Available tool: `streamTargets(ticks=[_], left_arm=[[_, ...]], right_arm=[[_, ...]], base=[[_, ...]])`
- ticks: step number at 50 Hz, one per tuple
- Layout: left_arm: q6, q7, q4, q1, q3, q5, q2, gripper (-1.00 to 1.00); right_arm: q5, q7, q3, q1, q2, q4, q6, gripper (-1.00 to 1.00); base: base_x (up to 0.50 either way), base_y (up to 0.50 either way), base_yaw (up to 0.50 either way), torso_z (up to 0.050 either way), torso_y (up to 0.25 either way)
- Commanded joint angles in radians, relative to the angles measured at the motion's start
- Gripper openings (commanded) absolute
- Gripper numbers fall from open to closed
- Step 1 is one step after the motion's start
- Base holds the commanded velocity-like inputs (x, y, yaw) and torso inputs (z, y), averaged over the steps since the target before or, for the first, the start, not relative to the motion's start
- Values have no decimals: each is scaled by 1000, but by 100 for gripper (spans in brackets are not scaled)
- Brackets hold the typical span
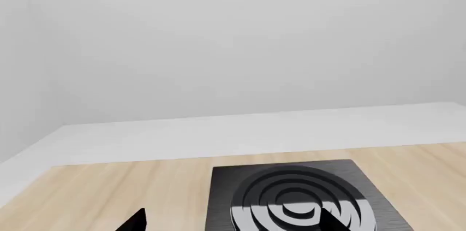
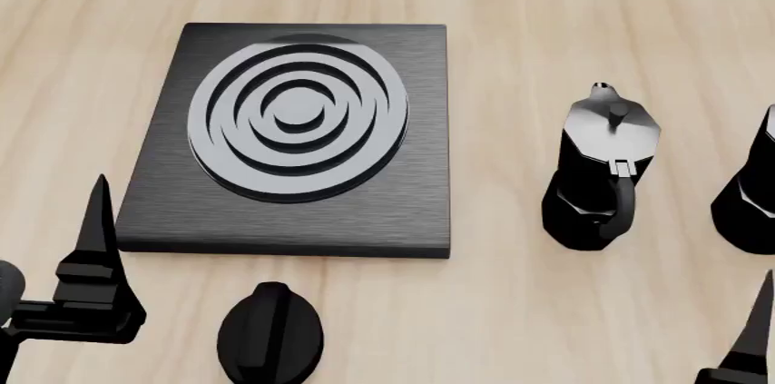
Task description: Put the right moka pot on the stove.
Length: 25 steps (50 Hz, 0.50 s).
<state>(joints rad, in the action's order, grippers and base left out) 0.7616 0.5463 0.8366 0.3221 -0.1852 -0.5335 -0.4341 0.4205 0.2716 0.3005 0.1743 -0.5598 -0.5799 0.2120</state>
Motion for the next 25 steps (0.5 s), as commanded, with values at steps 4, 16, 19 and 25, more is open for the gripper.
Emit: streamTargets(ticks=[4,16,19,25], left_arm=[[0,6,-2,2,-4,-2,-3,100],[6,12,-1,10,-1,-13,-4,100],[0,13,-1,6,-1,-11,-5,100],[0,16,-1,7,-4,-10,-7,100]], right_arm=[[-5,-38,26,8,5,104,-64,100],[12,-48,14,-41,-35,145,-10,100],[27,-55,18,-48,-38,160,-3,100],[52,-67,20,-65,-45,176,9,100]], base=[[0,0,0,0,0],[0,0,0,0,0],[0,0,0,0,0],[0,0,0,0,0]])
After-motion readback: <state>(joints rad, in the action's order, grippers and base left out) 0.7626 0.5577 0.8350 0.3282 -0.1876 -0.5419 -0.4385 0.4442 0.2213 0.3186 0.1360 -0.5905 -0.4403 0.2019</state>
